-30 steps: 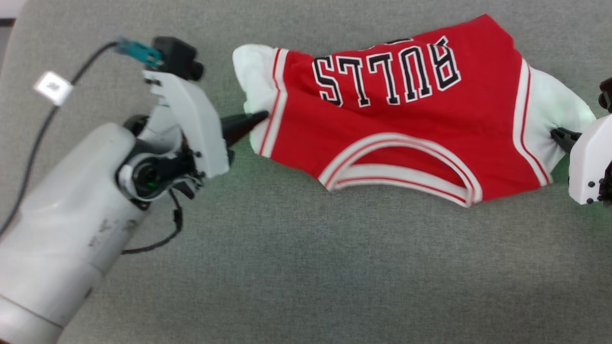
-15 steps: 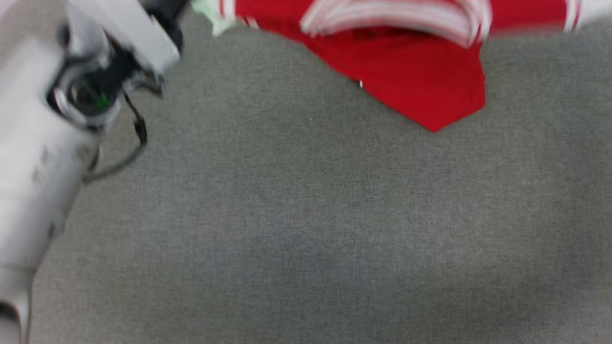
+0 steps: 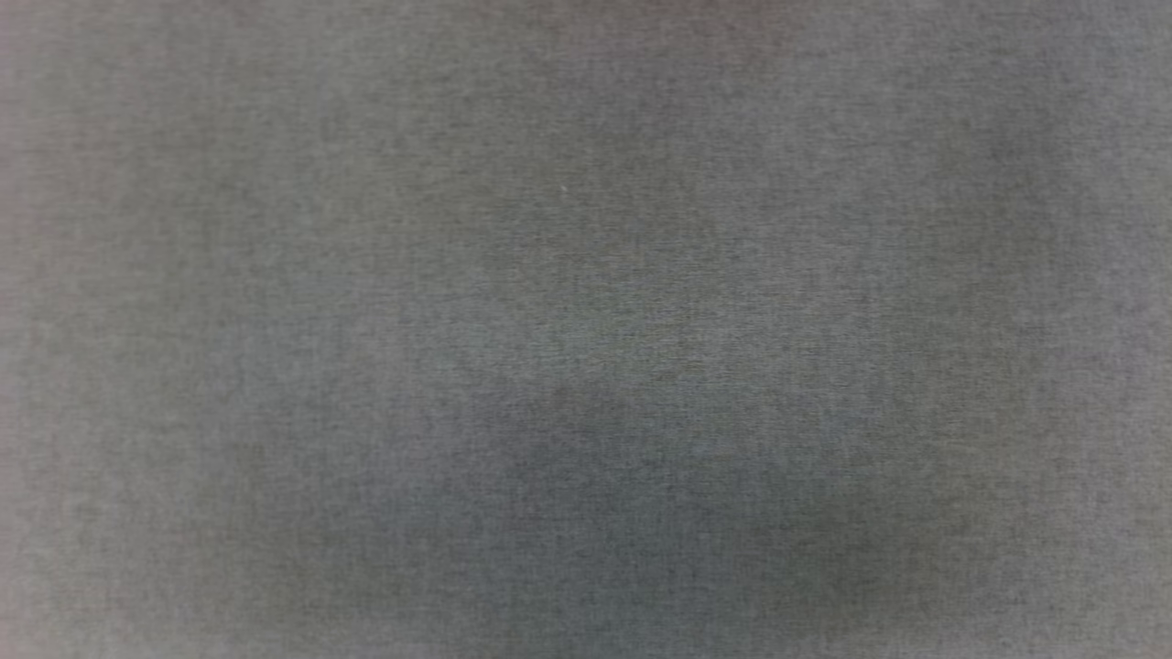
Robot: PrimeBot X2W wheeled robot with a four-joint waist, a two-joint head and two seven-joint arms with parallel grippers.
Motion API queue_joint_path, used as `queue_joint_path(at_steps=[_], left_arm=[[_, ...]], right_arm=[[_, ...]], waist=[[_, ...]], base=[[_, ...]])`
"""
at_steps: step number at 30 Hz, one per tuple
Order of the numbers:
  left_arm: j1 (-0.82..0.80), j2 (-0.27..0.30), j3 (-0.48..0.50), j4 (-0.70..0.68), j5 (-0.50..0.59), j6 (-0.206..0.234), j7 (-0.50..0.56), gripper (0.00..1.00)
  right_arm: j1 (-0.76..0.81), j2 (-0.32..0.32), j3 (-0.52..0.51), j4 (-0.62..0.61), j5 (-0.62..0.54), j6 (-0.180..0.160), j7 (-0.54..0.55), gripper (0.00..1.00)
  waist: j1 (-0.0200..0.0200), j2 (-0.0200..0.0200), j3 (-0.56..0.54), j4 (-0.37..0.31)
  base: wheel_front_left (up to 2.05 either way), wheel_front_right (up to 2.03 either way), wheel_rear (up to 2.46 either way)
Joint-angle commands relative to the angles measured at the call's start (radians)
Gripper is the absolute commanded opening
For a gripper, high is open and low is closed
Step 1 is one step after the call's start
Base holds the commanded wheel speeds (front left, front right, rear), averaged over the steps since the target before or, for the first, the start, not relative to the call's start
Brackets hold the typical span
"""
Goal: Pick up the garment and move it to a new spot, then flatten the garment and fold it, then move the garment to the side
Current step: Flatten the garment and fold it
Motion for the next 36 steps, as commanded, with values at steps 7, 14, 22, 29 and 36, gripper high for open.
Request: queue_joint_path(at_steps=[7,14,22,29,36], left_arm=[[-0.028,-0.009,0.002,0.068,-0.004,-0.020,-0.037,0.00],[0.230,0.028,-0.073,-0.097,-0.074,-0.022,0.070,0.00],[0.645,0.092,-0.153,-0.333,-0.139,-0.022,0.040,0.00],[0.947,0.181,-0.212,-0.522,-0.165,-0.022,0.011,0.00],[1.194,0.266,-0.214,-0.699,-0.201,0.026,-0.058,0.00]], right_arm=[[-0.090,-0.034,0.027,0.128,-0.055,-0.005,-0.092,0.00],[0.105,-0.085,0.192,0.076,0.051,-0.004,-0.021,0.00],[0.615,-0.234,0.268,-0.271,0.290,-0.004,0.167,0.00],[1.054,-0.243,0.156,-0.603,0.365,-0.004,0.338,0.00],[1.357,-0.158,0.039,-0.886,0.341,-0.004,0.493,0.00]], waist=[[0.0000,0.0000,-0.029,-0.012],[0.0000,0.0000,-0.065,-0.004],[0.0000,0.0000,-0.147,0.032],[0.0000,0.0000,-0.232,0.022],[0.0000,0.0000,-0.267,0.005]], base=[[0.00,0.00,0.00],[0.00,0.00,0.00],[0.00,0.00,0.00],[0.00,0.00,0.00],[0.00,0.00,0.00]])
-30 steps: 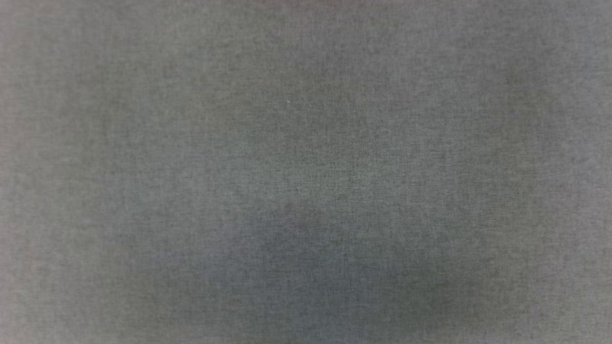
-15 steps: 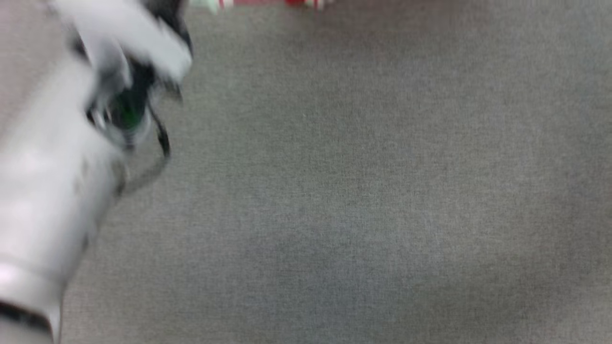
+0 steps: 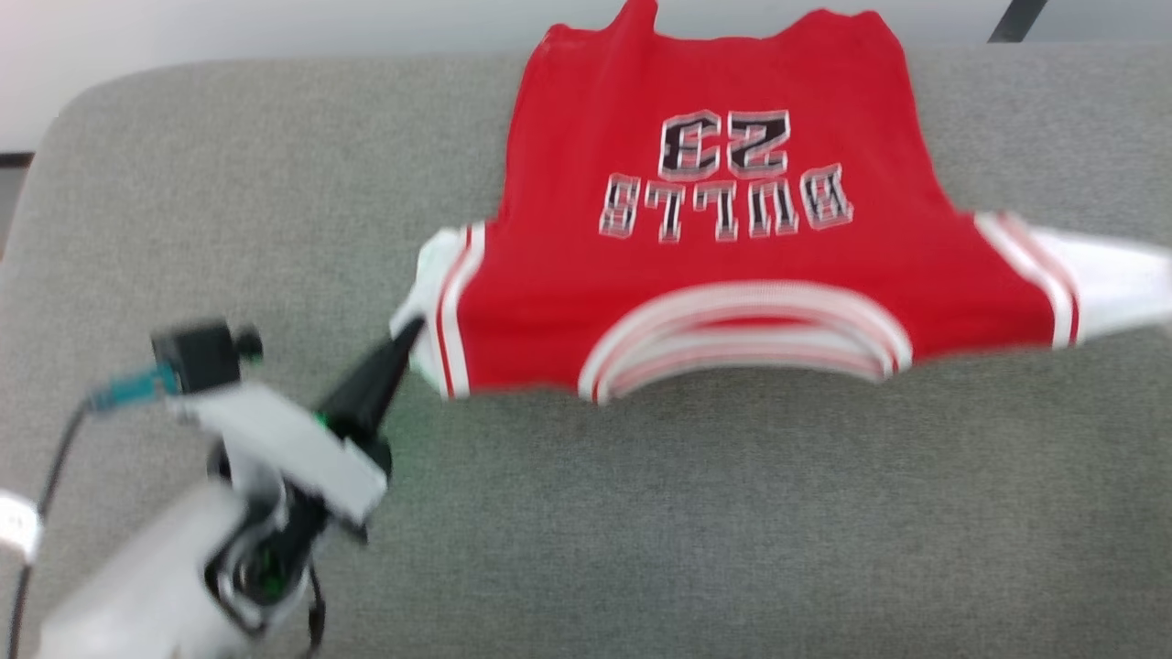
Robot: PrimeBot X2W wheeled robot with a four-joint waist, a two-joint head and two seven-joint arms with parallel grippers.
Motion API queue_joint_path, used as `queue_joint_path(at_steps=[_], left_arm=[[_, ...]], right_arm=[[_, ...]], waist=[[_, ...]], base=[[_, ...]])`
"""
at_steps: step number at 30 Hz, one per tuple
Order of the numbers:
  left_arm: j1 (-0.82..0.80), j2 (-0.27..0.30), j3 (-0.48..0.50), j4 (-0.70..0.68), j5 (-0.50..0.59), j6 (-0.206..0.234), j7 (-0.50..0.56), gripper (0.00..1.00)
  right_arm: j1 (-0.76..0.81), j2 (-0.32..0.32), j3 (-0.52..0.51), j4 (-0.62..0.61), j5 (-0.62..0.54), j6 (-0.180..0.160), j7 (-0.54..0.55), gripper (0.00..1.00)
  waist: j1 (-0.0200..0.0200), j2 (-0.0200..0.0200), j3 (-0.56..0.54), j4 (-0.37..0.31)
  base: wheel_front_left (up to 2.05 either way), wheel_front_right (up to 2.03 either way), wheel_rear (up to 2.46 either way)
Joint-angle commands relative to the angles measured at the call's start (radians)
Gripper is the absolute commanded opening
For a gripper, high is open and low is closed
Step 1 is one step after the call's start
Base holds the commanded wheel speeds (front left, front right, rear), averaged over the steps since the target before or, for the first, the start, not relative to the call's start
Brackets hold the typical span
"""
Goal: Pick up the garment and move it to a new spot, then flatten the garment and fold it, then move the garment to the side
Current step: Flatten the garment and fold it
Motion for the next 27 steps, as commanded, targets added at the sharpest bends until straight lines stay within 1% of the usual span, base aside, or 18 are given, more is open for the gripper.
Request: queue_joint_path(at_steps=[1,7,8,14,17,20,24,27], left_arm=[[0.071,0.028,-0.001,-0.044,0.000,0.029,-0.020,0.00],[0.237,0.085,0.014,-0.205,0.002,0.095,-0.053,0.00],[0.237,0.085,0.014,-0.205,0.002,0.095,-0.053,0.00],[0.378,0.149,0.067,-0.364,0.020,0.168,-0.065,0.00],[0.428,0.164,0.089,-0.427,0.040,0.201,-0.065,0.00],[0.451,0.150,0.093,-0.452,0.065,0.225,-0.066,0.00],[0.435,0.131,0.052,-0.402,0.131,0.258,-0.057,0.00],[0.409,0.097,0.021,-0.351,0.164,0.263,-0.049,0.00]], right_arm=[[0.076,0.028,-0.049,-0.068,-0.010,-0.002,0.034,0.00],[0.241,0.116,-0.143,-0.246,-0.026,-0.002,0.127,0.00],[0.241,0.116,-0.143,-0.246,-0.026,-0.002,0.127,0.00],[0.339,0.176,-0.208,-0.349,-0.022,-0.002,0.186,0.00],[0.366,0.180,-0.227,-0.367,-0.034,-0.003,0.207,0.00],[0.381,0.173,-0.203,-0.356,-0.032,-0.002,0.227,0.00],[0.393,0.137,-0.143,-0.293,-0.065,-0.002,0.226,0.00],[0.386,0.110,-0.089,-0.232,-0.088,-0.002,0.206,0.00]], waist=[[0.0000,-0.0001,-0.016,-0.012],[0.0000,-0.0001,-0.009,-0.014],[0.0000,-0.0001,-0.009,-0.014],[0.0000,-0.0001,0.015,-0.014],[0.0000,-0.0001,0.027,-0.011],[0.0000,-0.0001,0.036,-0.010],[0.0000,-0.0001,0.045,-0.013],[0.0000,-0.0001,0.055,-0.018]], base=[[0.00,0.00,0.00],[0.00,0.00,0.00],[0.00,0.00,0.00],[0.00,0.00,0.00],[0.00,0.00,0.00],[0.00,0.00,0.00],[0.00,0.00,0.00],[0.00,0.00,0.00]])
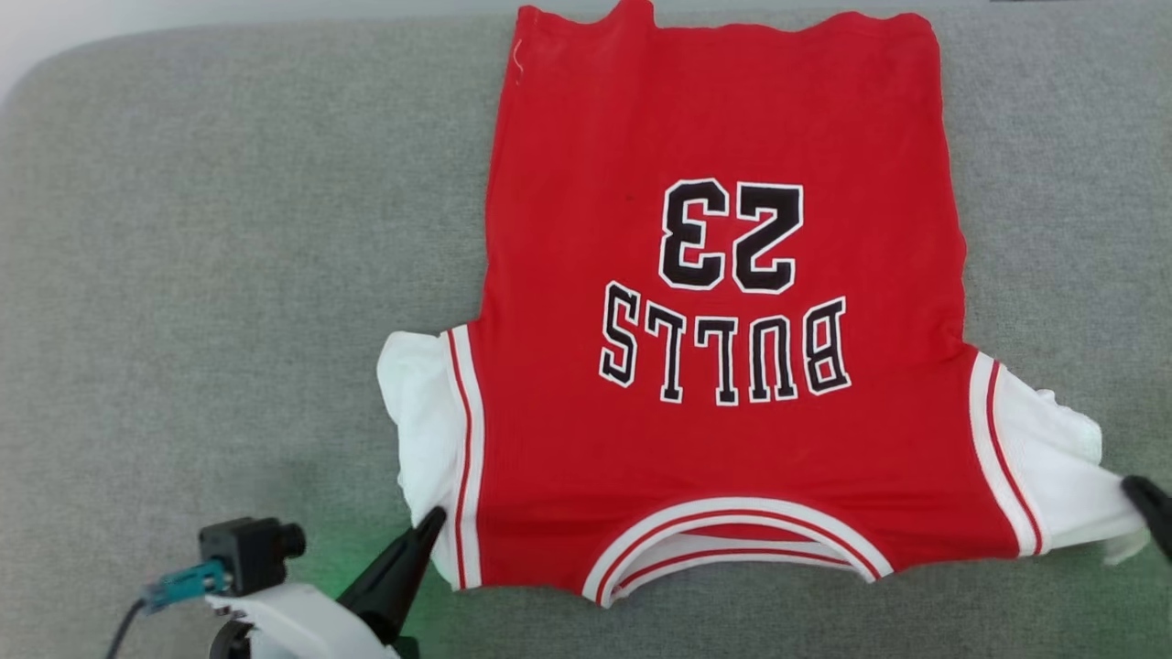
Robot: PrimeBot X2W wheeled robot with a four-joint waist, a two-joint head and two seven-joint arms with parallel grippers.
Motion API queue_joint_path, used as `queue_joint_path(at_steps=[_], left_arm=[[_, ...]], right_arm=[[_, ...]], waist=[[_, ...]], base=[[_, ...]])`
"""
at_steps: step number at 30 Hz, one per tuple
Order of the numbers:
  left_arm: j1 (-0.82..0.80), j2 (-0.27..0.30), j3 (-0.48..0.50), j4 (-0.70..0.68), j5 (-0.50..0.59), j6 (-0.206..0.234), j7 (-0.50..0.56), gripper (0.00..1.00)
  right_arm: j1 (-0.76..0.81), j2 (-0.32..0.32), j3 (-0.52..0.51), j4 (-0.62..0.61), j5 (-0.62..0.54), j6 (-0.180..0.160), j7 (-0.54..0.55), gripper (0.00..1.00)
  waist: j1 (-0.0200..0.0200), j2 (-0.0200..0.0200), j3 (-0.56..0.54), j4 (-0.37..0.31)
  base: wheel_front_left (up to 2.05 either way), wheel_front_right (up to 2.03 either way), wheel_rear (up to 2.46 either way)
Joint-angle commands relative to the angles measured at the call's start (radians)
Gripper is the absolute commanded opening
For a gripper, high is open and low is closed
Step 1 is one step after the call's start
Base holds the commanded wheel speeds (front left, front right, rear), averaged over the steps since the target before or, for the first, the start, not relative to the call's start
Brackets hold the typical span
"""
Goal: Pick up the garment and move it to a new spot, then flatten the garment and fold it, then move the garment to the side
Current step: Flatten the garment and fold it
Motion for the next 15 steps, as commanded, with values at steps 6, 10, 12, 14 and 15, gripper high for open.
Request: queue_joint_path(at_steps=[6,10,12,14,15], left_arm=[[-0.054,-0.054,-0.041,0.101,0.063,0.007,0.008,0.00],[-0.079,-0.079,-0.054,0.164,0.088,0.011,0.009,0.00],[-0.088,-0.089,-0.056,0.188,0.095,0.005,0.009,0.00],[-0.098,-0.096,-0.057,0.205,0.103,0.004,0.011,0.00],[-0.102,-0.099,-0.057,0.212,0.105,0.001,0.011,0.00]], right_arm=[[-0.037,-0.026,0.089,0.148,-0.037,-0.002,-0.071,0.00],[-0.059,-0.024,0.140,0.242,-0.052,-0.002,-0.119,0.00],[-0.069,-0.022,0.164,0.289,-0.061,-0.002,-0.140,0.00],[-0.076,-0.025,0.184,0.334,-0.072,-0.004,-0.164,0.00],[-0.077,-0.026,0.193,0.355,-0.076,-0.005,-0.174,0.00]], waist=[[0.0000,0.0000,0.037,-0.006],[0.0000,0.0000,0.057,-0.004],[0.0000,0.0000,0.064,-0.004],[0.0000,0.0000,0.070,-0.003],[0.0000,0.0000,0.072,-0.003]], base=[[0.00,0.00,0.00],[0.00,0.00,0.00],[0.00,0.00,0.00],[0.00,0.00,0.00],[0.00,0.00,0.00]])
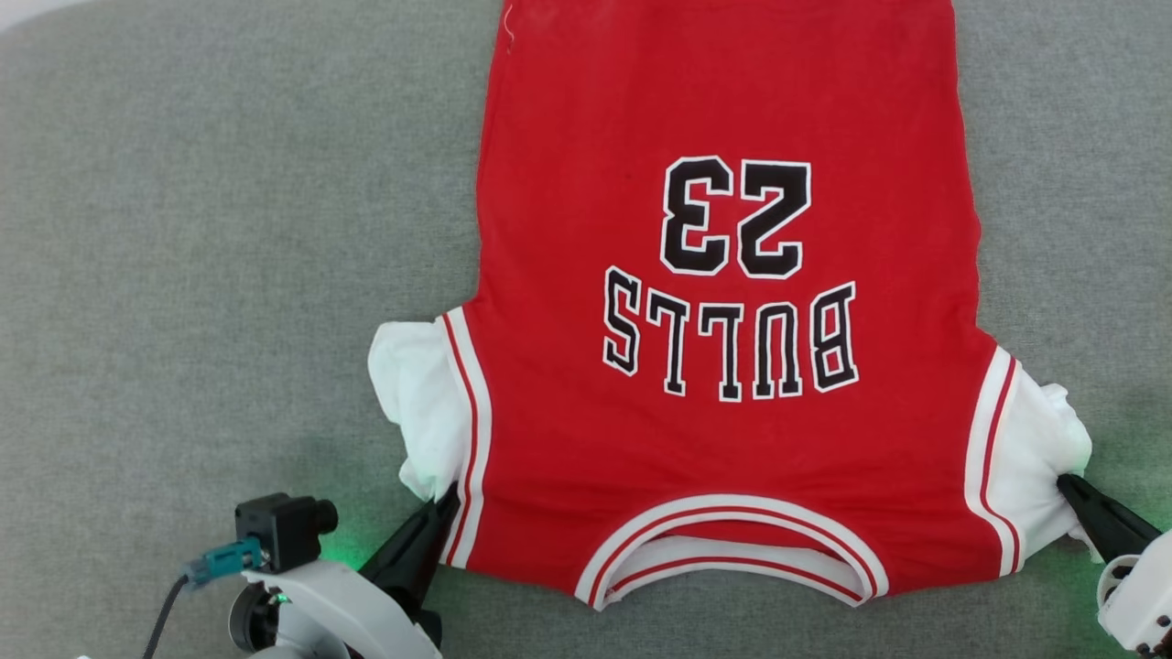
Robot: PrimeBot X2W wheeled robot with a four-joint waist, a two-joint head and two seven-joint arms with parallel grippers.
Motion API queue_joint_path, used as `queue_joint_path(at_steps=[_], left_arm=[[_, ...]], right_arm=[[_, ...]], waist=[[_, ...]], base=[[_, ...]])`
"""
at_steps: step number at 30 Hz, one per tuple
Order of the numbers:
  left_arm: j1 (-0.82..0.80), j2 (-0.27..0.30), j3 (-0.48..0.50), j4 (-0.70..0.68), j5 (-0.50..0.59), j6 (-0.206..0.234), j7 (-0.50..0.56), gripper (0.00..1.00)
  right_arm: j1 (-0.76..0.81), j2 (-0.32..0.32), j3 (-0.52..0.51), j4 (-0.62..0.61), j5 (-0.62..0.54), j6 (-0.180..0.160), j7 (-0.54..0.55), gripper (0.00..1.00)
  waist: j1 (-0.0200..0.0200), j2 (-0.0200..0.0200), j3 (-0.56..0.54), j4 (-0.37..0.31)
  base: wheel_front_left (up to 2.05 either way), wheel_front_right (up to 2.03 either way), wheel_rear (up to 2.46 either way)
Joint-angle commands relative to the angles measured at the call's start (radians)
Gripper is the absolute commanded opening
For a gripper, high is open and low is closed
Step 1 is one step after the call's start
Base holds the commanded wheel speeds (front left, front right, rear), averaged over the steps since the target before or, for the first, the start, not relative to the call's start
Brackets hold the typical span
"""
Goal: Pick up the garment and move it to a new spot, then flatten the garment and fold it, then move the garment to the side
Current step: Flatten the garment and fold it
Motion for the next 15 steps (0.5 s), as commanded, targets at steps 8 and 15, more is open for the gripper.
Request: queue_joint_path(at_steps=[8,15], left_arm=[[-0.008,-0.014,0.010,0.068,-0.004,-0.001,0.012,0.00],[0.028,0.007,0.030,0.019,0.004,0.014,0.003,0.00]], right_arm=[[-0.010,-0.008,0.118,0.078,0.024,-0.007,-0.047,0.67],[-0.011,-0.087,0.045,-0.171,0.103,-0.004,-0.008,1.00]], waist=[[0.0000,0.0000,0.007,-0.013],[0.0000,0.0000,-0.027,-0.026]], base=[[0.00,0.00,0.00],[0.00,0.00,0.00]])
